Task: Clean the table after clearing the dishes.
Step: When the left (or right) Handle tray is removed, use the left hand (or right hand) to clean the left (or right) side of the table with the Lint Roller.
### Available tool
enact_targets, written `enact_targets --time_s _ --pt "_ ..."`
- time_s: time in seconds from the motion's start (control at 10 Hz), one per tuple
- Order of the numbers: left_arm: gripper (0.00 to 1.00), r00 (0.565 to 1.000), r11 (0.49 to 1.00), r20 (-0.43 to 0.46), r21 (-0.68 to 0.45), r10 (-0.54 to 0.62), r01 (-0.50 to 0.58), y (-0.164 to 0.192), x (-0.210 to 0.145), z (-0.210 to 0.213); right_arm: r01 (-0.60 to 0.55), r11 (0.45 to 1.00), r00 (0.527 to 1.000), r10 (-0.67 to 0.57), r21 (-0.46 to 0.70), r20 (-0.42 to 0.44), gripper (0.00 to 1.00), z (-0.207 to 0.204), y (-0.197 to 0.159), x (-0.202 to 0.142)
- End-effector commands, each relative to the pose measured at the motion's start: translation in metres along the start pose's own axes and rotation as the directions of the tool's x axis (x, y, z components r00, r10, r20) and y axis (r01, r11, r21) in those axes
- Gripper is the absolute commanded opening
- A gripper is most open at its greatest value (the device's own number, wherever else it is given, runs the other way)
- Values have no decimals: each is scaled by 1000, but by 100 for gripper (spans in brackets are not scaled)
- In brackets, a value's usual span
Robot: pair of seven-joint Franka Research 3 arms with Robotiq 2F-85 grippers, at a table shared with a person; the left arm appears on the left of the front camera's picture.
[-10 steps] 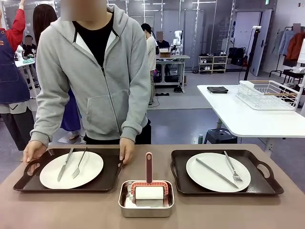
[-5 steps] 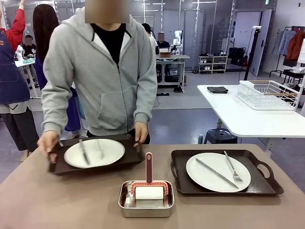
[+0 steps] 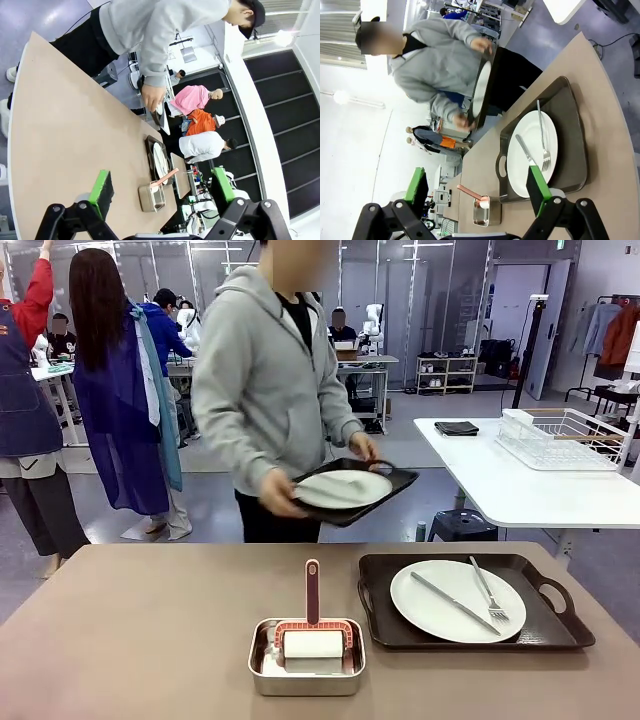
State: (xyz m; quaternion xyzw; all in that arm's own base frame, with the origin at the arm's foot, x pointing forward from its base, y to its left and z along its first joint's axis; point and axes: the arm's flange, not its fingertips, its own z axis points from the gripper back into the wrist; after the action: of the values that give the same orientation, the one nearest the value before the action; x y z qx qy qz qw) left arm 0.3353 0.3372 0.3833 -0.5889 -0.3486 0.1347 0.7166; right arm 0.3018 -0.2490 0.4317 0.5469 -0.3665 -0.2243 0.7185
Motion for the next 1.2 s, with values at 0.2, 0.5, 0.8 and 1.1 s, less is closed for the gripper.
enact_targets --time_s 0.2,0.5,0.8,1.1 --pt "100 930 964 -287 68 -229 258 -102 30 -122 -3 1000 1000 3 2 -5 100 -1 1 -1" --pt "100 704 851 -544 -33 -456 525 -223 31 -276 -3 1000 1000 3 2 -5 100 -1 1 -1" --pt "100 400 737 -713 -242 -576 631 -311 -18 -426 -3 1000 1000 3 2 -5 100 -1 1 -1" --pt "100 143 687 -798 -396 -586 610 -334 -94 -523 -3 1000 1000 3 2 -5 100 -1 1 -1"
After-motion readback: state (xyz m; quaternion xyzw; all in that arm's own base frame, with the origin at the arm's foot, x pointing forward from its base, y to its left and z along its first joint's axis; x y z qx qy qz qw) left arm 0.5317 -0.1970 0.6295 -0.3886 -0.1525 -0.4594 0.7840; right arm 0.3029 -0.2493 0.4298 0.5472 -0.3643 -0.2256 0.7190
